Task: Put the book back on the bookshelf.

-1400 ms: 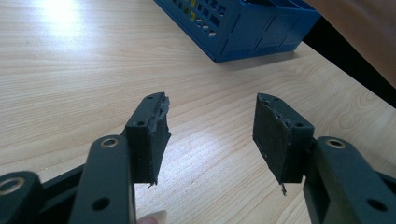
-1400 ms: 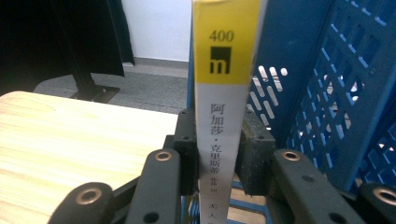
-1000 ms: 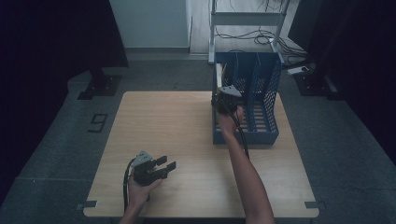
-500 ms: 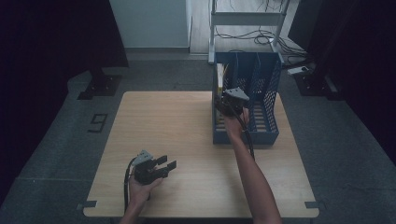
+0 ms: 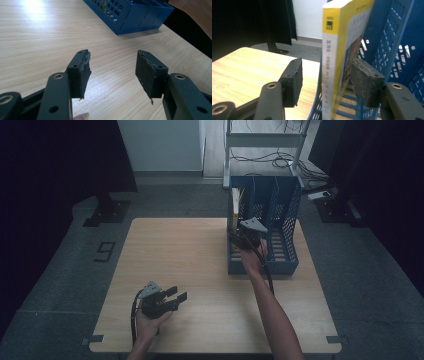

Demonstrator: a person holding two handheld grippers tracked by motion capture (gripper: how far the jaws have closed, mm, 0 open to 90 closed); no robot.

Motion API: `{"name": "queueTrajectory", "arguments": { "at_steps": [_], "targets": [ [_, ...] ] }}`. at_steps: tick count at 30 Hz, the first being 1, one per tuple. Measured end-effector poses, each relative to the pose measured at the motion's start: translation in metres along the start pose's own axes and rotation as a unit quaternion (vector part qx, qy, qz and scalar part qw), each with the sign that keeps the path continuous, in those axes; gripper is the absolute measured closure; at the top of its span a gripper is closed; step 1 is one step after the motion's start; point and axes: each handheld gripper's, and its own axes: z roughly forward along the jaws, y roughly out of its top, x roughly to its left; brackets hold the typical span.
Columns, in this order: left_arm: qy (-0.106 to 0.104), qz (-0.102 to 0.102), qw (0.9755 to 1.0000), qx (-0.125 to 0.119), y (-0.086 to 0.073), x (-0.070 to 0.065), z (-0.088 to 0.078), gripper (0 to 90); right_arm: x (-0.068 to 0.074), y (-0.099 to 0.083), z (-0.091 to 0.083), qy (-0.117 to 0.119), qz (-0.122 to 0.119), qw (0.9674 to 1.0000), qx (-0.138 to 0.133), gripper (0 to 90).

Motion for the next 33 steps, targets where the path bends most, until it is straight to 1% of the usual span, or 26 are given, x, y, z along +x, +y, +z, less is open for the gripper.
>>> {"name": "queueTrajectory", "arguments": {
  "at_steps": [6,9,11,12,13,15,19,21,23,24,25,26,27,30,31,32,33],
  "targets": [
    [0.0,0.001,1.0,-0.003,0.0,0.0,-0.003,45.2,0.003,0.002,-0.007,0.009,-0.005,1.0,-0.001,43.0],
    [0.002,-0.002,1.0,-0.005,0.0,0.001,-0.005,45.2,0.003,0.003,-0.009,0.013,-0.002,0.9999,-0.002,43.1],
    [0.004,-0.003,1.0,-0.005,0.0,0.002,-0.005,45.2,0.004,0.002,-0.014,0.018,-0.002,0.9998,-0.005,43.1],
    [0.004,-0.003,1.0,-0.004,0.0,0.002,-0.004,45.2,0.005,0.002,-0.019,0.024,-0.005,0.9997,-0.004,43.2],
    [0.004,-0.003,1.0,-0.004,0.0,0.002,-0.004,45.2,0.005,0.002,-0.019,0.024,-0.005,0.9997,-0.004,43.2],
    [0.005,-0.003,1.0,-0.002,-0.001,0.002,-0.004,45.2,0.005,0.001,-0.025,0.028,-0.008,0.9995,-0.009,43.5],
    [0.003,-0.001,1.0,-0.001,-0.001,0.001,-0.003,45.1,0.004,-0.002,-0.036,0.037,-0.01,0.9992,-0.007,43.5],
    [0.004,0.0,1.0,-0.002,-0.001,0.0,-0.003,45.1,0.003,-0.004,-0.04,0.04,-0.013,0.9991,-0.012,44.0],
    [0.004,0.0,1.0,-0.002,-0.001,0.0,-0.003,44.9,0.003,-0.007,-0.044,0.039,-0.022,0.999,-0.01,44.0],
    [0.004,0.0,1.0,-0.002,-0.001,0.0,-0.003,44.9,0.003,-0.009,-0.047,0.044,-0.021,0.9988,-0.01,43.9],
    [0.004,0.0,1.0,-0.001,-0.001,0.0,-0.003,44.9,0.003,-0.009,-0.047,0.044,-0.021,0.9988,-0.01,43.9],
    [0.005,0.0,1.0,-0.001,-0.001,0.001,-0.003,44.9,0.002,-0.012,-0.051,0.05,-0.021,0.9985,-0.009,43.9],
    [0.005,0.0,1.0,-0.001,-0.001,0.001,-0.003,44.9,0.002,-0.012,-0.051,0.05,-0.021,0.9985,-0.009,43.9],
    [0.006,-0.001,1.0,0.0,-0.001,0.001,-0.003,44.9,0.002,-0.021,-0.061,0.057,-0.027,0.998,-0.009,43.8],
    [0.006,-0.001,1.0,0.0,-0.001,0.001,-0.003,45.0,0.002,-0.021,-0.061,0.057,-0.027,0.998,-0.009,43.8],
    [0.006,-0.001,1.0,0.0,-0.002,0.001,-0.003,44.9,0.001,-0.026,-0.066,0.059,-0.028,0.9978,-0.012,43.9],
    [0.006,-0.001,1.0,0.0,-0.002,0.001,-0.003,44.9,0.001,-0.026,-0.066,0.059,-0.028,0.9978,-0.012,43.9]
  ]
}}
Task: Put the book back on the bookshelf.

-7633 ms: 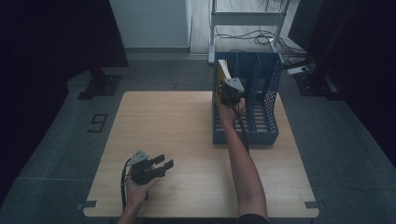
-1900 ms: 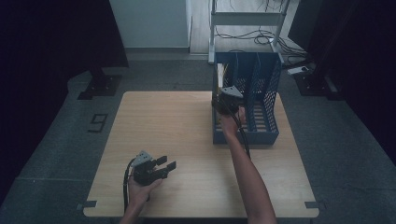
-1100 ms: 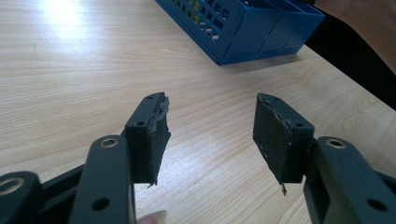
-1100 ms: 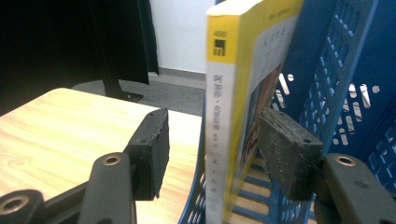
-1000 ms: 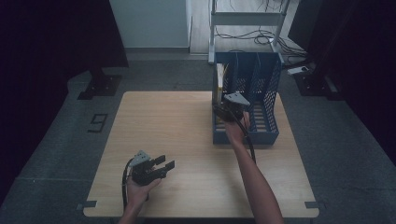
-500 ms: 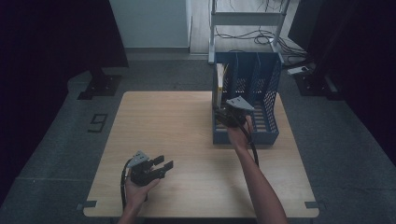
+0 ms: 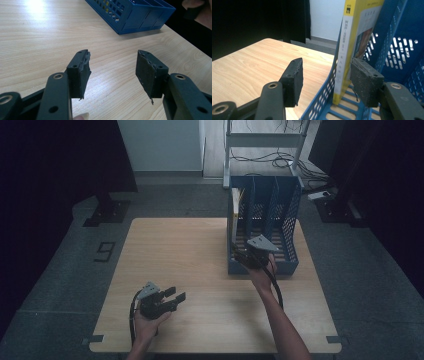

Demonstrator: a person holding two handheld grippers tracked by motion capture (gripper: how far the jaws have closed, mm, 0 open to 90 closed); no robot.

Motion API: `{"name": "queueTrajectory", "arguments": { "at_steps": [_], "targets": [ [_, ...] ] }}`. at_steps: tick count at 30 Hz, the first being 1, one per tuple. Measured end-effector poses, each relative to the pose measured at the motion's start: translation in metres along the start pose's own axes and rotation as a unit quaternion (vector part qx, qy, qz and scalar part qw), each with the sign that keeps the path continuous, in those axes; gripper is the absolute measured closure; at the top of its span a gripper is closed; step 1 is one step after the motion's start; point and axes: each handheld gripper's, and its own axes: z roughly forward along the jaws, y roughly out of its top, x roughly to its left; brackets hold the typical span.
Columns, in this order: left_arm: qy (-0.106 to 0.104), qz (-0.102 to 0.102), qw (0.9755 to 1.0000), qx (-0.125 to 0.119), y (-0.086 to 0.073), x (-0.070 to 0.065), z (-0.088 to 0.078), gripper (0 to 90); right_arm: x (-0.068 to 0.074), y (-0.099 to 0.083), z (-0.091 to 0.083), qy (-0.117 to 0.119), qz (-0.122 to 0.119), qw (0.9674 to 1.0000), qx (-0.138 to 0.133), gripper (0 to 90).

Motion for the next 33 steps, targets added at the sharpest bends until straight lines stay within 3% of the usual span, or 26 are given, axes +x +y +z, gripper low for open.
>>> {"name": "queueTrajectory", "arguments": {
  "at_steps": [4,23,33],
  "targets": [
    [0.0,0.001,1.0,0.001,0.0,-0.001,0.001,44.9,-0.002,-0.008,-0.013,0.008,0.009,0.9999,-0.002,43.9],
    [0.0,0.004,0.9999,0.01,-0.002,-0.002,0.004,44.5,-0.011,-0.059,-0.074,0.017,-0.007,0.9997,0.018,43.7],
    [0.001,0.006,0.9998,0.017,-0.004,-0.002,0.006,44.1,-0.018,-0.087,-0.096,0.02,0.011,0.9992,0.033,43.5]
  ]
}}
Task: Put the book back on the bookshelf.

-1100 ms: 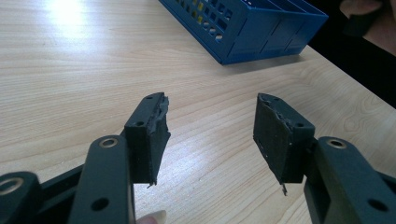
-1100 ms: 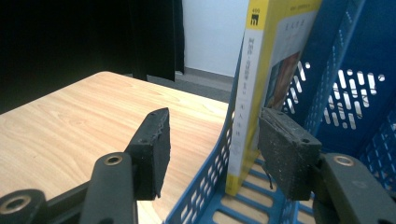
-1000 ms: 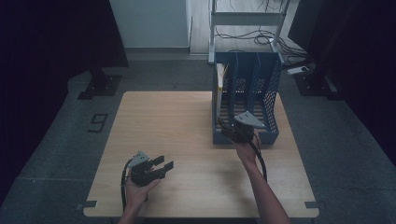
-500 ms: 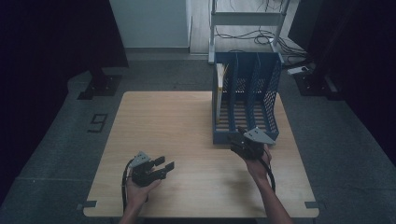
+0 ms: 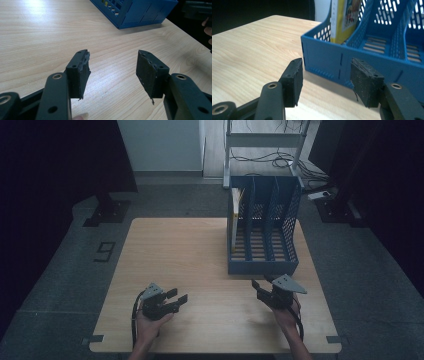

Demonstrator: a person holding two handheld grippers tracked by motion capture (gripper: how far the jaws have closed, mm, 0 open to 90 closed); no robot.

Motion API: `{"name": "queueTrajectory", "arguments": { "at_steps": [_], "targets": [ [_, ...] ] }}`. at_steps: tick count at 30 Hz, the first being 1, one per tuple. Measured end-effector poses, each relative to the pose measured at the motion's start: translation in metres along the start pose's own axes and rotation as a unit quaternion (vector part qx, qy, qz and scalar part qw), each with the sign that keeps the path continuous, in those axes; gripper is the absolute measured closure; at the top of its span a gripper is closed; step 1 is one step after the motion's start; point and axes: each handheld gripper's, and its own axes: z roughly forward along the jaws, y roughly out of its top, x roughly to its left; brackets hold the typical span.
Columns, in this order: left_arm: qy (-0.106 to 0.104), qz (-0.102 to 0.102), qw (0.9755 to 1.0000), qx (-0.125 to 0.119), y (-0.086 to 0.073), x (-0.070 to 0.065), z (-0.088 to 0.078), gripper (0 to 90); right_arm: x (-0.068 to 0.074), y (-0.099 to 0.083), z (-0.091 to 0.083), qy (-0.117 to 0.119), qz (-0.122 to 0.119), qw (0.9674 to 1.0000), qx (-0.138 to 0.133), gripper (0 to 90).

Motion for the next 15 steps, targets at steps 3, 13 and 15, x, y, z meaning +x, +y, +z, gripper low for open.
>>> {"name": "queueTrajectory", "arguments": {
  "at_steps": [3,13,15],
  "targets": [
    [0.0,0.0,1.0,0.0,0.0,0.0,0.0,44.1,-0.002,-0.008,-0.003,-0.002,0.001,1.0,0.007,43.5],
    [-0.001,0.0,1.0,-0.001,0.0,0.001,-0.001,43.9,-0.004,-0.019,-0.004,-0.007,-0.005,0.9997,0.025,42.5],
    [-0.001,-0.001,1.0,-0.001,0.0,0.001,-0.001,43.9,-0.004,-0.018,-0.004,-0.007,-0.005,0.9996,0.025,42.4]
  ]
}}
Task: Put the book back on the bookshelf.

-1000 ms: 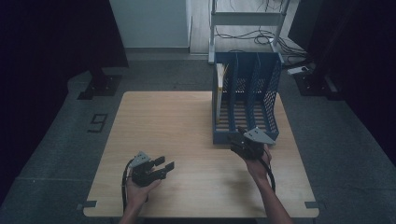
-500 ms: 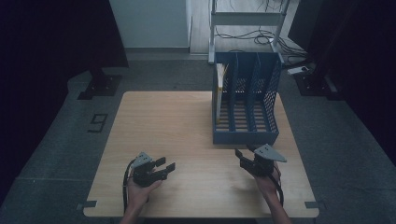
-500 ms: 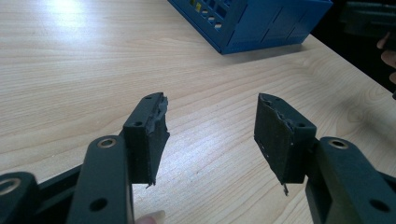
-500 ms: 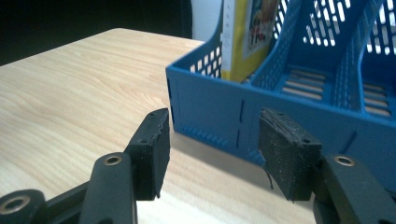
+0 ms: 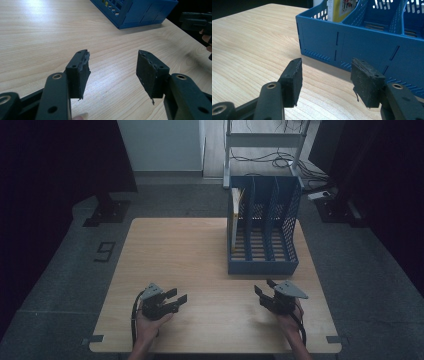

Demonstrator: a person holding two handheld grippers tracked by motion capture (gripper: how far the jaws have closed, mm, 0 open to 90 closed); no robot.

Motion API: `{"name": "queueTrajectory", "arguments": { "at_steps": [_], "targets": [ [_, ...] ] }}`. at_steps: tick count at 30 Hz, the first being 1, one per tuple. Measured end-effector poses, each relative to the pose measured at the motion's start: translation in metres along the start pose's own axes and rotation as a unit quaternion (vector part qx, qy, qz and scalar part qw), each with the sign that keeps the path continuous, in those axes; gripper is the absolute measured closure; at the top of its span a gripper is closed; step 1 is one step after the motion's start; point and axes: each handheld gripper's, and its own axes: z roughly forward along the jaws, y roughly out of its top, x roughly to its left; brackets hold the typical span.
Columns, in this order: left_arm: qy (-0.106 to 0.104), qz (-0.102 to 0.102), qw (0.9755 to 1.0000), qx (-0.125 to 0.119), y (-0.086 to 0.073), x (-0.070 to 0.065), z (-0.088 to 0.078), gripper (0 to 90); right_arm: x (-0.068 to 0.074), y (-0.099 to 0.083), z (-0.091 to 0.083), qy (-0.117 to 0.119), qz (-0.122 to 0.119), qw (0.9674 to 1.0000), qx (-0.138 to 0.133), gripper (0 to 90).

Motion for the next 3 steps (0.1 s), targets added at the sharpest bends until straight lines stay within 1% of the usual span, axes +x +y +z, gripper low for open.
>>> {"name": "queueTrajectory", "arguments": {
  "at_steps": [3],
  "targets": [
    [0.0,0.0,1.0,0.0,0.0002,0.0005,0.0003,43.8,-0.002,-0.0017,-0.0006,-0.001,0.002,1.0,0.004,41.5]
  ]
}}
